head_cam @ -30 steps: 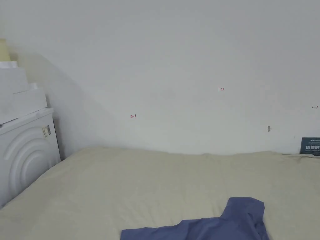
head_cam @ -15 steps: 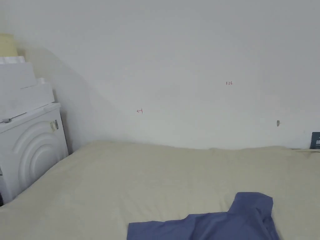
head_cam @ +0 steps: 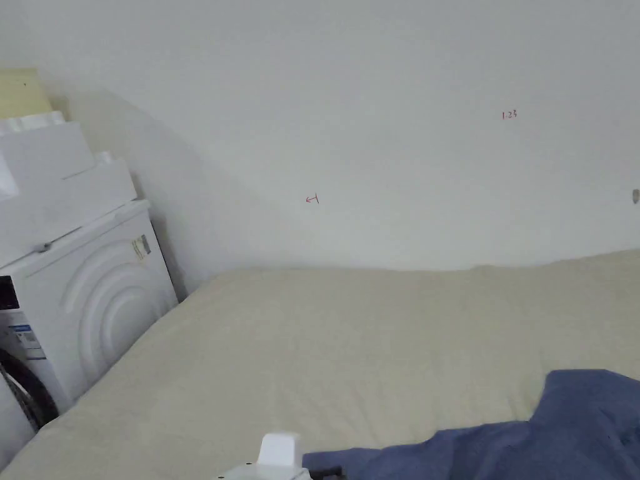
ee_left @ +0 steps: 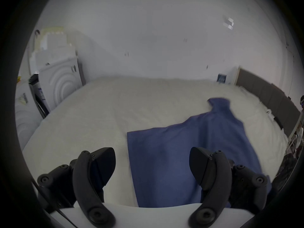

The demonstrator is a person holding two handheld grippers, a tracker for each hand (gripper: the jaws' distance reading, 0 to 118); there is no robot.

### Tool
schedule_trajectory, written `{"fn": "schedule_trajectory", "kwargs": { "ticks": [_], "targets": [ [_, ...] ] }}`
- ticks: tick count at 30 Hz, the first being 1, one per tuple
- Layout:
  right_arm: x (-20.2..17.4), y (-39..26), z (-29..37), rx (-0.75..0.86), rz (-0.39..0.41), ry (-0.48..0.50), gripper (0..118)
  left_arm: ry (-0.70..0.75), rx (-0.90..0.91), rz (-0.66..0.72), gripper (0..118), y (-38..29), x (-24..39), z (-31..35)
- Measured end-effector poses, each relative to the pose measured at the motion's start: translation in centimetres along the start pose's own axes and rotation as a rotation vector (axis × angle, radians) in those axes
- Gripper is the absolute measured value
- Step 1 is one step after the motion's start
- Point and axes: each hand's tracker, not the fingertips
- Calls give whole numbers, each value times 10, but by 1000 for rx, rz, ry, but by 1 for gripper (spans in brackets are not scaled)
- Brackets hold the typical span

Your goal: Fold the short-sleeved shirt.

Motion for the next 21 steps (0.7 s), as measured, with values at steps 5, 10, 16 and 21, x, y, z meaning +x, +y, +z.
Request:
{"fn": "schedule_trajectory", "kwargs": {
  "ticks": [5, 10, 16, 21],
  "targets": [
    [23, -8, -26, -91, -41, -54, 1, 37, -115, 68, 90, 13, -9, -74],
    [40, -10, -39, -147, -85, -103, 1, 81, -183, 86, 89, 11, -18, -124],
    [51, -12, -46, -185, -76, -135, 1, 123, -104, -121, 53, 1, 17, -107],
    [60, -7, -52, -170, -85, -110, 6, 122, -171, -169, 7, -3, 31, -125]
  ]
}}
